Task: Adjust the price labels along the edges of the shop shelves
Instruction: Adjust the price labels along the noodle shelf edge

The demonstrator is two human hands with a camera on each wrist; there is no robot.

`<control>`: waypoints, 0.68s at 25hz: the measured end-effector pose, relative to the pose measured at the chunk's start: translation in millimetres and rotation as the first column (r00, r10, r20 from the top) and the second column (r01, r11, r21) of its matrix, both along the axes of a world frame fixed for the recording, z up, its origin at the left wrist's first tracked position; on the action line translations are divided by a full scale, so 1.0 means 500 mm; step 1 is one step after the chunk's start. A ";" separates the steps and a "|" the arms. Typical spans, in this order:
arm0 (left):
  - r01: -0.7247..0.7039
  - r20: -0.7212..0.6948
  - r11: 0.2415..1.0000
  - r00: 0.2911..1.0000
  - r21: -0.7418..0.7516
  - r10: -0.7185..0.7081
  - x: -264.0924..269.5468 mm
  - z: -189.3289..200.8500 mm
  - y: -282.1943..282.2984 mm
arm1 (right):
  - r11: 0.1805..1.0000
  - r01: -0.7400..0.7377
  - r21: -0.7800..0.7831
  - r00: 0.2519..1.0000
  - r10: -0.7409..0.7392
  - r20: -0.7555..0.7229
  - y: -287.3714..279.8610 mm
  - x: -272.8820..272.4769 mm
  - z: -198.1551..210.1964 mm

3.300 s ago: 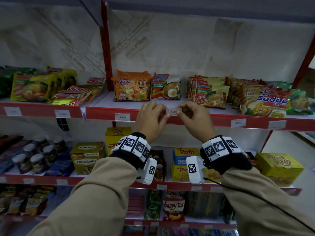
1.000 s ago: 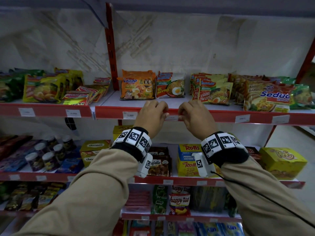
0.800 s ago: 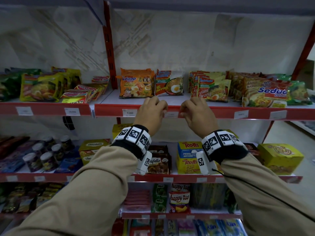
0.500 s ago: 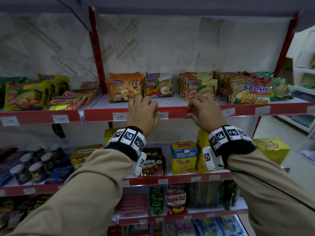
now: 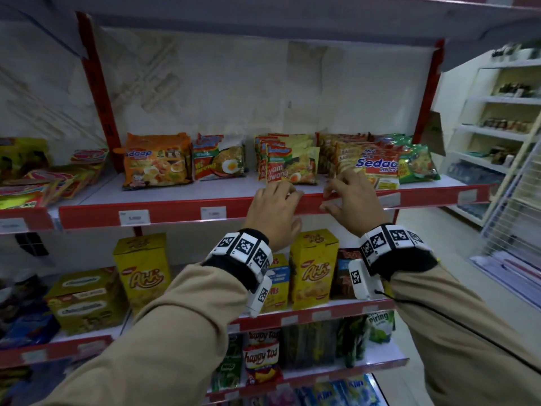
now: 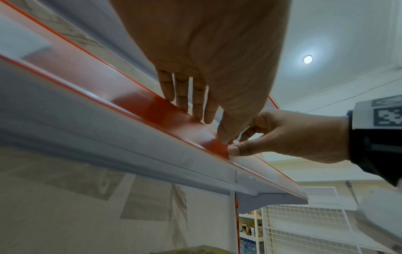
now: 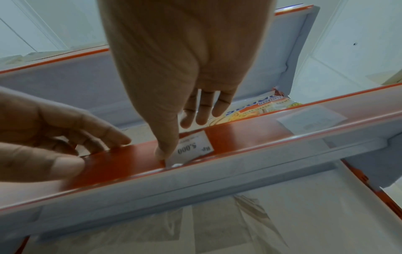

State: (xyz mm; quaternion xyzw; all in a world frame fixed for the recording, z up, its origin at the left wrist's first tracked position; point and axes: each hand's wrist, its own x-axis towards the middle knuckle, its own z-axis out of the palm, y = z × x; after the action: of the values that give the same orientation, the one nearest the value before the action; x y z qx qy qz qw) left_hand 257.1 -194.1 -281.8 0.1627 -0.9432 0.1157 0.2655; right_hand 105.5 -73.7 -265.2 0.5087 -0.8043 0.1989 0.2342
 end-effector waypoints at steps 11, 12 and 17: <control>-0.008 -0.161 0.998 0.987 0.066 0.019 -0.062 -0.011 0.049 | 0.972 -0.228 -0.060 0.974 0.227 -0.022 0.010 -0.044 -0.023; -0.003 -0.179 0.996 0.984 0.092 0.019 -0.065 -0.010 0.051 | 0.968 -0.246 -0.055 0.969 0.245 -0.032 0.012 -0.046 -0.023; 0.015 -0.252 0.982 0.967 0.186 0.033 -0.074 -0.009 0.056 | 0.960 -0.278 -0.016 0.957 0.276 -0.088 0.013 -0.055 -0.022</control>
State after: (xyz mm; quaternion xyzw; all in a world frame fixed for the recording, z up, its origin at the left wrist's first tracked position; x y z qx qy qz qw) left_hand 220.1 -166.1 -286.3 0.2049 -0.9072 0.0062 0.3674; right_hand 78.2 -67.4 -276.3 0.6208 -0.7116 0.2193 0.2451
